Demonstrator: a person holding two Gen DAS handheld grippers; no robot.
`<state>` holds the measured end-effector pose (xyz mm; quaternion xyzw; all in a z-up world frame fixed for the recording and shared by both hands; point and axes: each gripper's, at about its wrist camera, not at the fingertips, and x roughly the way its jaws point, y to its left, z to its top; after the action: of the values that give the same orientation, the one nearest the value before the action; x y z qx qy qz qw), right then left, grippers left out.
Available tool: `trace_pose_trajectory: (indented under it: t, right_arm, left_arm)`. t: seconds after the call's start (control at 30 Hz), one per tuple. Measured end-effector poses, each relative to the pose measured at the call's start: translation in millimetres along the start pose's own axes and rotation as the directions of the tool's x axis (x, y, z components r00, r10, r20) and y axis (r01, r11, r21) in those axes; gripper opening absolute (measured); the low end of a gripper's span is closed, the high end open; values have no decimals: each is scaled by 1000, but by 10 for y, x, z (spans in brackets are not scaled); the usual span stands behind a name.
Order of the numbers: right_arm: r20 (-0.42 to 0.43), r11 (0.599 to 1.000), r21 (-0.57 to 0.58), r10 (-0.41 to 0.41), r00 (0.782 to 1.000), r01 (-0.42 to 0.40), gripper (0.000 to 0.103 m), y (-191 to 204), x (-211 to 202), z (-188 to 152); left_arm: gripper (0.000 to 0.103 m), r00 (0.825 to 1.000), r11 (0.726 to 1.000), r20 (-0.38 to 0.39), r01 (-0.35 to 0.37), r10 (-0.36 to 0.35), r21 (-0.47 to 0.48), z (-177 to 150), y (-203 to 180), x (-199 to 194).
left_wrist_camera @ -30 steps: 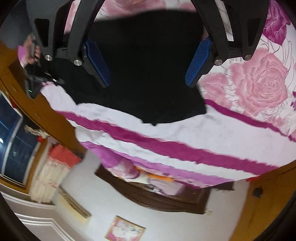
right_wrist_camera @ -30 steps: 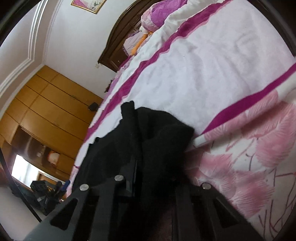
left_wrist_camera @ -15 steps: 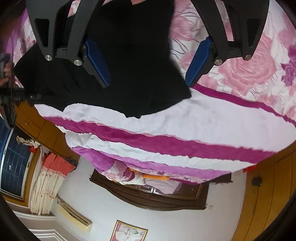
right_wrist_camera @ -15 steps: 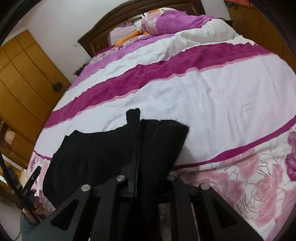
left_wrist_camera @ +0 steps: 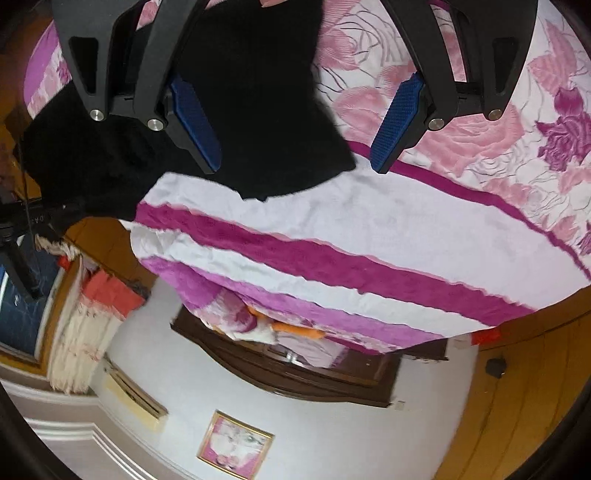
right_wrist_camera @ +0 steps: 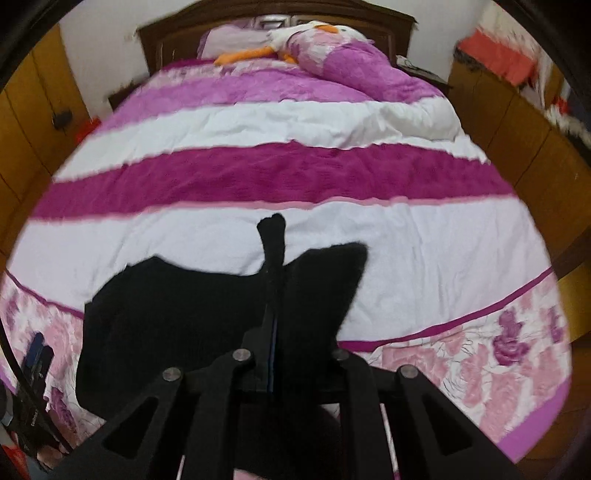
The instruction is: Fold small clothes
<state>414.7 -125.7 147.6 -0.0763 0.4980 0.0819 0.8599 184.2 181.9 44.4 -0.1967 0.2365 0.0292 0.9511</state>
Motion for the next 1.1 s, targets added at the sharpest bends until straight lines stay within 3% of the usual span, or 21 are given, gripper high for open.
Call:
trace_pose_trajectory:
  t: [0.2,0.3,0.4,0.53,0.63,0.8,0.9,1.0,1.1]
  right_arm:
    - [-111,993,-76,-94,989,86,11,1150,51,106]
    - [-118,977,-175,-145,982,123,11,1768,182,59]
    - [-119,974,-180,-159,980,136,11,2161,311,-62]
    - [-164,974,-193,-150,975,118,10,2400,497,-189]
    - [-189,981,-156,-141,972,112,10,2475,576,-193]
    - [-138,991,-85,-114,984,103,10,2517,593,-130]
    - [-84,997,-54,-62,995,58,10,2535,545,-55]
    - [-89,996,-86,-22,996,15,10,2634,601,-59]
    - [-143,988,-150,-53,988,31,11,2754,810,-167]
  left_arm:
    - [68,1000,997,-2,-19,19,-74,67,221,-42]
    - [68,999,996,-20,-39,38,-77,136,380,-76]
    - [68,997,993,-33,-71,68,-92,203,587,-141]
    - [68,995,985,-88,-60,46,-159,182,878,-168]
    - [68,990,987,-110,-100,87,-125,140,935,-185]
    - [68,986,990,-121,-124,115,-70,108,922,-220]
    - [68,984,990,-128,-132,125,-50,94,904,-201]
    - [68,981,989,-140,-139,130,-55,90,909,-154]
    - [68,977,987,-158,-152,142,-57,76,911,-90]
